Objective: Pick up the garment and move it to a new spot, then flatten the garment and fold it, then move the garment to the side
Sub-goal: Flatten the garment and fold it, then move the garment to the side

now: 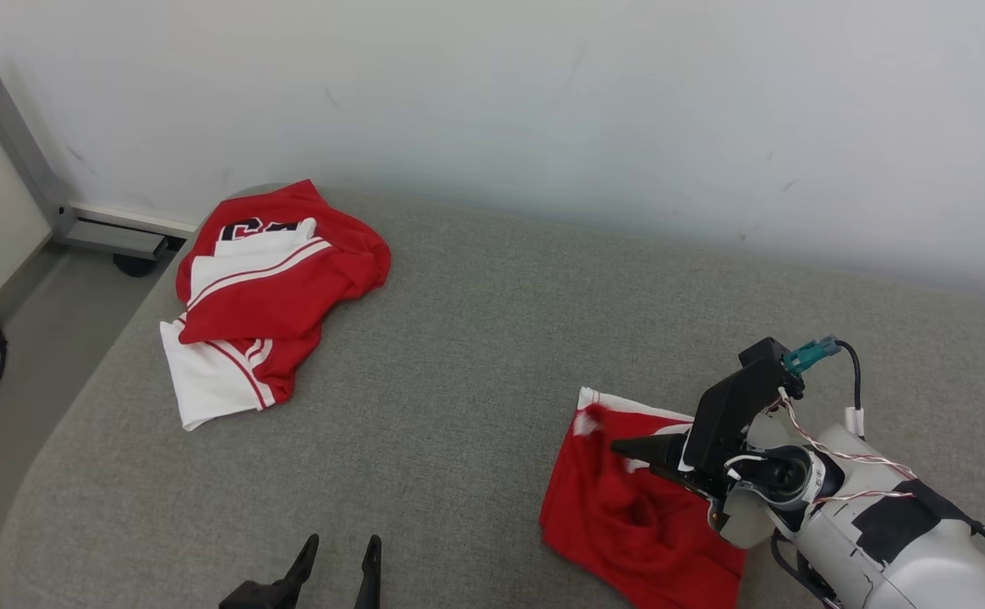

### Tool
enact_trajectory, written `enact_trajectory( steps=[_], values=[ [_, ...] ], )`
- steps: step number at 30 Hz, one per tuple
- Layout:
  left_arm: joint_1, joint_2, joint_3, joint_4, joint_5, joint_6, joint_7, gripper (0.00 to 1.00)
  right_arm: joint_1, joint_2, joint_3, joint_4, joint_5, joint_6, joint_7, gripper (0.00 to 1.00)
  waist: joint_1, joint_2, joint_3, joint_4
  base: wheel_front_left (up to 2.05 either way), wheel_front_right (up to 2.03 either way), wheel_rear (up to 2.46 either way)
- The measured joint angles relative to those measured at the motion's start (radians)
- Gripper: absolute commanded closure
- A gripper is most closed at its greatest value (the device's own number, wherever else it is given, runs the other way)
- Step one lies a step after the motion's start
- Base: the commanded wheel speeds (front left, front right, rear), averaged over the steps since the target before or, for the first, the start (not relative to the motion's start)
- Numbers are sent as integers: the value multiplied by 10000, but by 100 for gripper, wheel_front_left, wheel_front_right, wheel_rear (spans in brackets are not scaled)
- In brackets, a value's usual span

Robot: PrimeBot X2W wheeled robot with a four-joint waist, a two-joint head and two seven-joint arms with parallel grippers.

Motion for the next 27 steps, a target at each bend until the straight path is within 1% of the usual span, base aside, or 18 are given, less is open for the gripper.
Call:
enact_trajectory(
  steps=[6,9,11,13,14,15,17,20,23,27],
  values=[
    [21,29,115,38,-35,0,-73,0,-31,12,79,25,-88,12,4,0,0,0,-87,-243,0,0,0],
    [62,46,163,36,-44,2,-79,0,16,-144,165,-155,-215,207,-36,0,0,0,-169,-396,0,0,0],
    [105,73,236,2,-44,2,-94,0,42,-332,270,-387,-543,332,-370,0,-1,0,-211,-512,0,0,0],
    [231,113,307,-84,-42,2,-178,0,55,-652,393,-625,-892,464,-623,0,0,0,-239,-637,0,0,0],
    [287,130,320,-140,-38,4,-244,0,130,-1014,573,-823,-1287,554,-859,0,0,0,-251,-762,0,0,0],
    [286,128,328,-199,-25,4,-255,0,238,-1206,675,-941,-1476,617,-953,0,0,0,-250,-819,0,0,0],
    [286,127,339,-276,17,4,-261,0,492,-1480,836,-1034,-1724,637,-1085,0,0,0,-238,-926,0,0,0],
    [278,117,320,-328,35,4,-261,0,895,-1653,905,-1160,-1816,667,-1254,0,0,0,-205,-1043,0,0,0],
    [277,105,303,-345,54,4,-261,0,1097,-1699,901,-1227,-1816,662,-1346,0,0,0,-165,-1078,0,0,0],
    [229,44,142,-351,115,4,-249,0,1137,-1691,640,-1237,-1643,539,-1419,0,0,0,-103,-1017,0,0,0]
  ],
)
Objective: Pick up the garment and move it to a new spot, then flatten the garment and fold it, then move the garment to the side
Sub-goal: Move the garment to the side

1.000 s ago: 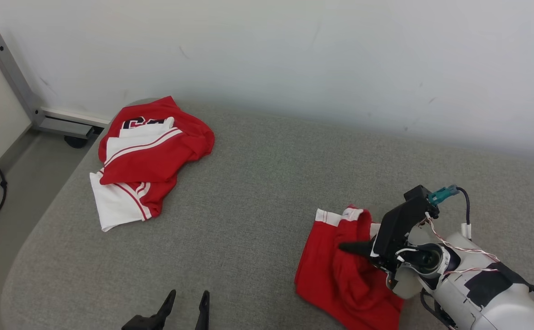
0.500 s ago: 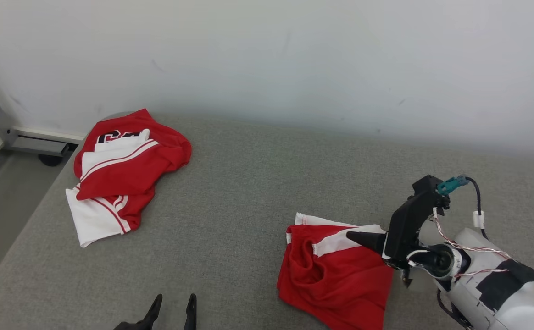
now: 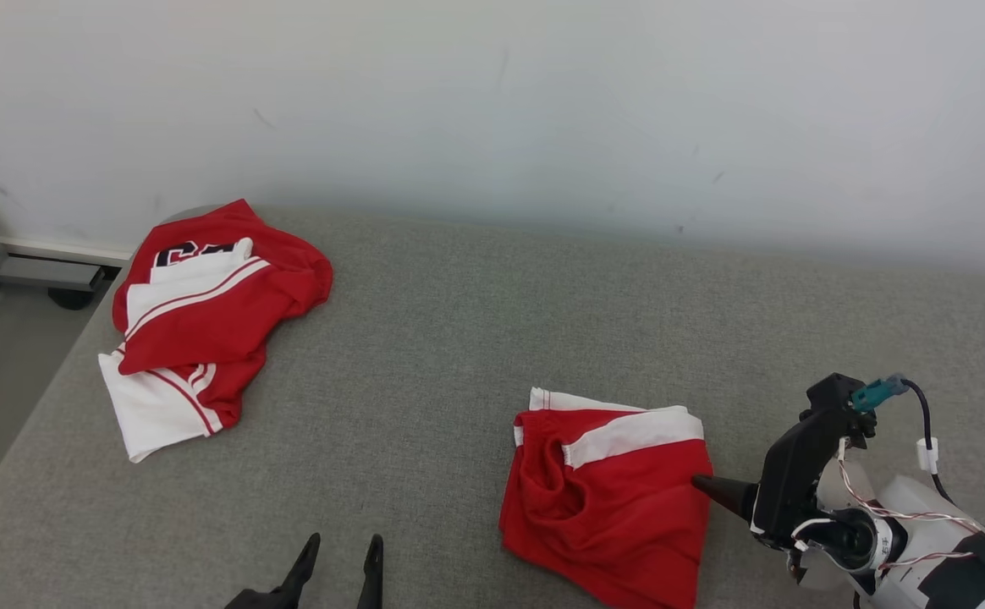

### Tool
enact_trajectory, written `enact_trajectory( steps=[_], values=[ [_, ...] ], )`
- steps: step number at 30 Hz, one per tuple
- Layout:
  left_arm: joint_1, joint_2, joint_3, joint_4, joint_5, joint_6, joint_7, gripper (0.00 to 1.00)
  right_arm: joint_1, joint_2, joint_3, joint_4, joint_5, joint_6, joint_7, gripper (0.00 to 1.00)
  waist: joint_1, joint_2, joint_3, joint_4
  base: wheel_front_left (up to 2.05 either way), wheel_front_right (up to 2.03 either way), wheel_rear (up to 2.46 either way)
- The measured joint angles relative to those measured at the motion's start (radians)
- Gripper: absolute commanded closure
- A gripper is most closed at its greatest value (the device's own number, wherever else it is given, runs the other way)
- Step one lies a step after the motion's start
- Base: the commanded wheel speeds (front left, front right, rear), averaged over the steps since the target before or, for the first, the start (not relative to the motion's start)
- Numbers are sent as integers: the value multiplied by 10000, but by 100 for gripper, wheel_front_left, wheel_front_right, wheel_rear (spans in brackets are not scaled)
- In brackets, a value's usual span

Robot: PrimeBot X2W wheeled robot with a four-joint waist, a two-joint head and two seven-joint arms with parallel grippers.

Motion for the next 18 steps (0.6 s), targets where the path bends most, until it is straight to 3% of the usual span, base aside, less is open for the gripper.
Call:
enact_trajectory(
  steps=[18],
  values=[
    [-256,-257,-349,119,-2,0,58,0,-94,238,-217,963,454,-462,594,0,0,0,421,903,0,0,0]
  ],
)
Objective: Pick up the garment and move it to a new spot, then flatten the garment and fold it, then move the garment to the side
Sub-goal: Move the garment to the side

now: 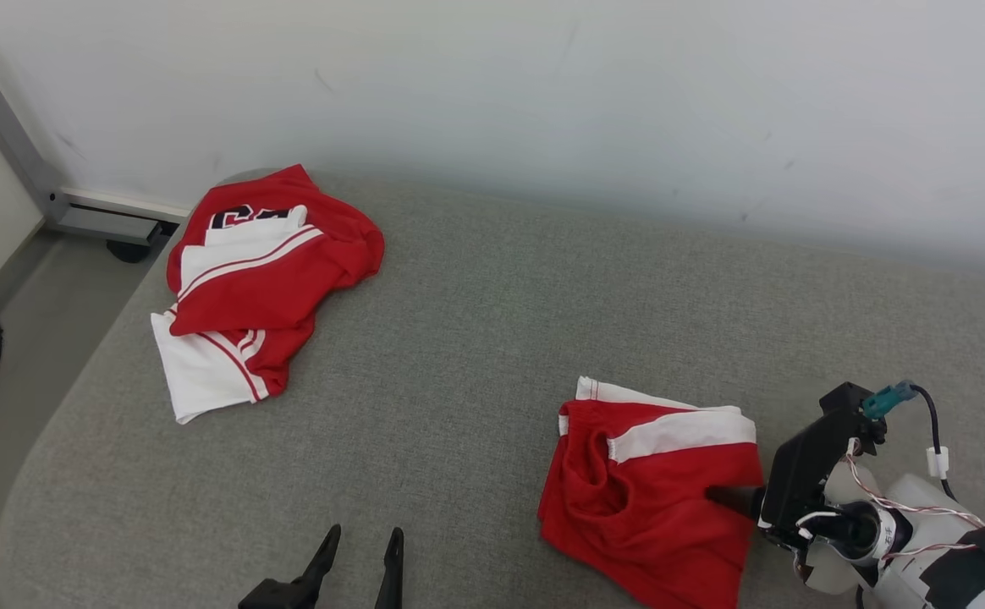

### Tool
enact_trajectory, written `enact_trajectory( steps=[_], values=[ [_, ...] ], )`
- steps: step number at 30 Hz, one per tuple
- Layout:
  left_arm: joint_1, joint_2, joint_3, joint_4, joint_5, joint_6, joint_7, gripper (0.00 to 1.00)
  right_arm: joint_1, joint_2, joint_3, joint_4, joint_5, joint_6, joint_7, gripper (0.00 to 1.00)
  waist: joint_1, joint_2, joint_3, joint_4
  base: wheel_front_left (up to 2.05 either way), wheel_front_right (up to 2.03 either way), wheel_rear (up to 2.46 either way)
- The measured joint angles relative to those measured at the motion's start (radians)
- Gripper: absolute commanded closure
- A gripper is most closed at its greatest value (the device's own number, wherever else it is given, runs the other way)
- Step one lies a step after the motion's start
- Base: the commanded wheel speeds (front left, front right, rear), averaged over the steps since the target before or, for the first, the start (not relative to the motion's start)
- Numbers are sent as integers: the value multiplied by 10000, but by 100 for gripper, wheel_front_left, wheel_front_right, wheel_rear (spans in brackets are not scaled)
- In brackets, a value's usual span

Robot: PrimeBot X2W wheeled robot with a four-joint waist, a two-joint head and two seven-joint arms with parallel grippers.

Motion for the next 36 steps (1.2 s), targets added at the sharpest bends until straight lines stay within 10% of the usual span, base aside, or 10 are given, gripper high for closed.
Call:
enact_trajectory(
  steps=[5,8,36],
  values=[
    [-11,-25,-13,105,-23,0,-13,0,-183,90,109,203,-2,-46,272,0,0,0,38,103,0,0,0],
    [-33,-40,-10,140,-25,0,-17,0,-195,136,111,293,2,-73,372,100,0,0,42,126,0,0,0],
    [64,27,282,-188,-119,10,-236,0,-2057,-675,-140,708,-132,-121,1011,100,0,0,430,-1263,0,0,0]
  ],
)
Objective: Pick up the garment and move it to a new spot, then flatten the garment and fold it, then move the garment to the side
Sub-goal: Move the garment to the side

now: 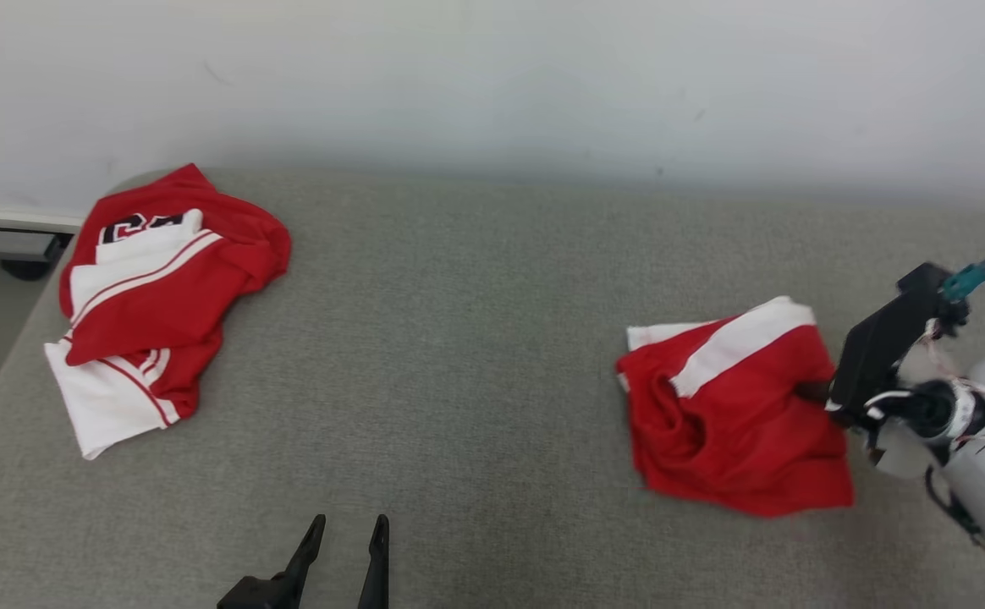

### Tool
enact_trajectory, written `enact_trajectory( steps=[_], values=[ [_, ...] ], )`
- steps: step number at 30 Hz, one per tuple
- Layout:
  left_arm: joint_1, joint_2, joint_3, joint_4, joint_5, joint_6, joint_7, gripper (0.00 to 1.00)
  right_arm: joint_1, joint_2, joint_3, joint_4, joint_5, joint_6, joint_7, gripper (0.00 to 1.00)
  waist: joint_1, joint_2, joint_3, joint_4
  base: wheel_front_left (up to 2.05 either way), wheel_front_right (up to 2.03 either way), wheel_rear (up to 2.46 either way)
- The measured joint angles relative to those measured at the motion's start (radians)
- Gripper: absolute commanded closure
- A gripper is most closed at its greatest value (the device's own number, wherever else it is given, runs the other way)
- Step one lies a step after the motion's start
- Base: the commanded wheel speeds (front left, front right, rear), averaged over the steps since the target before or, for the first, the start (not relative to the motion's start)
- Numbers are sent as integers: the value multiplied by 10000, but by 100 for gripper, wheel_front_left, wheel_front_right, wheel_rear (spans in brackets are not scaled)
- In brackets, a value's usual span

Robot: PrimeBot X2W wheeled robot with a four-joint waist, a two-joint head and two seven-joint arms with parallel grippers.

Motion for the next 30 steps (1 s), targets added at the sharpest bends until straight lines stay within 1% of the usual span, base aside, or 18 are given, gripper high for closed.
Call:
enact_trajectory(
  steps=[9,18,23,30],
  values=[
    [-122,144,96,-717,249,0,2,0,-1164,-901,-157,33,-261,-38,249,100,1,0,885,-625,0,0,0],
    [-738,157,-36,-1595,930,2,75,0,-2062,-1797,-336,192,-529,-38,349,100,2,1,1993,-1162,0,0,0],
    [-1082,138,-142,-2079,1448,0,102,0,-2326,-2451,-550,366,-591,-38,345,100,2,1,2568,-1293,0,0,0],
    [-1119,44,-150,-2550,1801,2,245,0,-2478,-2851,-518,593,-813,-38,337,100,2,2,3150,-1207,0,0,0]
  ],
)
